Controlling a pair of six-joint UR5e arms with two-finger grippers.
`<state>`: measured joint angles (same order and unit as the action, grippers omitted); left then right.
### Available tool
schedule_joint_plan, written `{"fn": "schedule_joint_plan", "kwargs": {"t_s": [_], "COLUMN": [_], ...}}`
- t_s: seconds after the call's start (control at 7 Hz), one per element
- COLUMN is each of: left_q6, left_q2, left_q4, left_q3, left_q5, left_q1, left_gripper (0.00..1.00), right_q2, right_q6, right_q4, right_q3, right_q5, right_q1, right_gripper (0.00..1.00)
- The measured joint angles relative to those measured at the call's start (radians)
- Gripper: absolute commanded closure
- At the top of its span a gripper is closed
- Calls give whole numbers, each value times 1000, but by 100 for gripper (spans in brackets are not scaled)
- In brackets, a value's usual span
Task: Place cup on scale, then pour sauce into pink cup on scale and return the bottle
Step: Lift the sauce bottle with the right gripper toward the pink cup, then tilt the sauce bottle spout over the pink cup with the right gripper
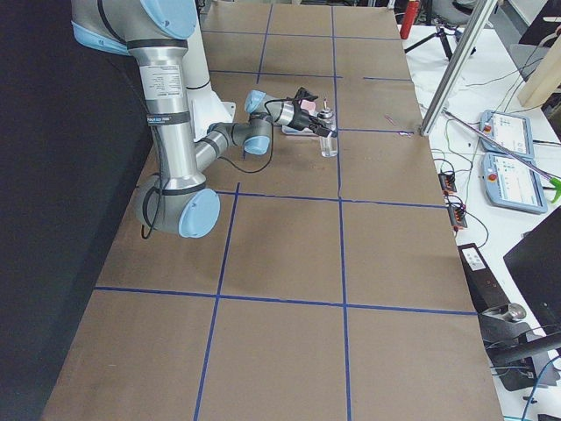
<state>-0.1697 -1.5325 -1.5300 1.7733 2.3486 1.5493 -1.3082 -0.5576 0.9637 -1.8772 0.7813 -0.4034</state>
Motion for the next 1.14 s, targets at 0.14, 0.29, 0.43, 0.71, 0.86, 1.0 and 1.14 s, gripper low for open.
{"fn": "schedule_joint_plan", "kwargs": {"t_s": [0.14, 0.29, 0.43, 0.71, 0.86, 1.0, 1.14], "left_q6": [1, 1, 1, 1, 1, 1, 1], "left_q2": [0, 0, 0, 0, 0, 0, 0], "left_q4": [0, 0, 0, 0, 1, 1, 1], "left_q3": [-1, -2, -2, -3, -3, -3, -4], "left_q5": [0, 0, 0, 0, 0, 0, 0], "left_q1": [0, 0, 0, 0, 0, 0, 0], "left_gripper": [0, 0, 0, 0, 0, 0, 0], "right_q2": [69, 131, 162, 179, 181, 183, 185], "right_q6": [32, 48, 90, 297, 357, 385, 403], "right_q4": [158, 323, 440, 533, 545, 549, 550], "right_q3": [-1, 1, 8, 43, 64, 78, 85], "right_q5": [-59, -114, -169, -278, -305, -317, -325], "right_q1": [20, 49, 82, 115, 121, 124, 125], "right_gripper": [100, 100, 100, 100, 100, 100, 100]}}
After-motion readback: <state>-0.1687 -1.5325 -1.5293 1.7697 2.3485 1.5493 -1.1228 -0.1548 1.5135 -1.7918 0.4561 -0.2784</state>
